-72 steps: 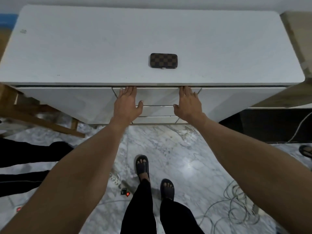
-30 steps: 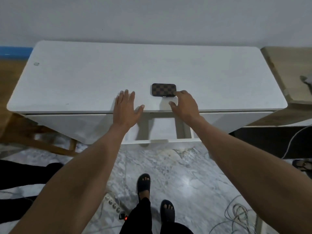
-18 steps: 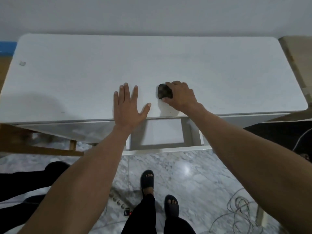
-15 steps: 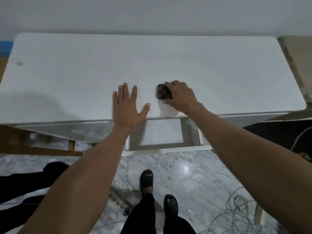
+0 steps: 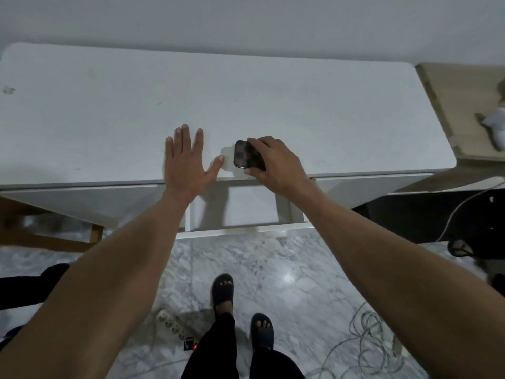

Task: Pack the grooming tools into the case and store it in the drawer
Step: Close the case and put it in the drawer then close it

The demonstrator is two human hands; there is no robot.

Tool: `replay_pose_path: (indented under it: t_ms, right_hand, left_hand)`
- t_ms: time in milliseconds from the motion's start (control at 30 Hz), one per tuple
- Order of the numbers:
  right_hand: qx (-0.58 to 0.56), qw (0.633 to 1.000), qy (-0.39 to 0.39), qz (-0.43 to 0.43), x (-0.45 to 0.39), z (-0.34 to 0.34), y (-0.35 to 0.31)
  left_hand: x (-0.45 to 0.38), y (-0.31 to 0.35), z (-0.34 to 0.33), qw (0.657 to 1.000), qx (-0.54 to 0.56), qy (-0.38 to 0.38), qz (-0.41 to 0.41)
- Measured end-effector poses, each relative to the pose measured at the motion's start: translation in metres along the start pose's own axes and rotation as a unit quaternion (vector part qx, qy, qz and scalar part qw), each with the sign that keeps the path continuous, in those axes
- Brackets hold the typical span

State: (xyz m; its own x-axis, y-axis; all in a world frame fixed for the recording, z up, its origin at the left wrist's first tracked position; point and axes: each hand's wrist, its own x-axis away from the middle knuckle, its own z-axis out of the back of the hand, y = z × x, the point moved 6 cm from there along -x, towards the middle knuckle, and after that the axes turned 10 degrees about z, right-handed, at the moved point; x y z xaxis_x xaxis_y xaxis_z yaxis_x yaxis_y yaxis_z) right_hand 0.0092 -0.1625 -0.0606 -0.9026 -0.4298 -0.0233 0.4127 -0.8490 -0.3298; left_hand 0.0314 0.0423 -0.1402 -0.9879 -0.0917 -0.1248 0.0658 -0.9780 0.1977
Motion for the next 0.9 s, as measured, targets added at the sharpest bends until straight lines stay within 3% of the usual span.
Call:
replay_pose_path:
  t_ms: [267, 900]
  right_hand:
    - [0.014, 0.999, -0.005, 0.046, 0.054, -0.025, -0.015]
    - [-0.008, 0.985, -0.163, -0.049, 0.021, -0.157, 0.023]
  left_hand:
    - [0.001, -0.001, -0.001, 0.999, 0.002, -0.033, 0.005]
    - [0.000, -0.001, 0.000, 1.000, -0.022, 0.020, 0.011]
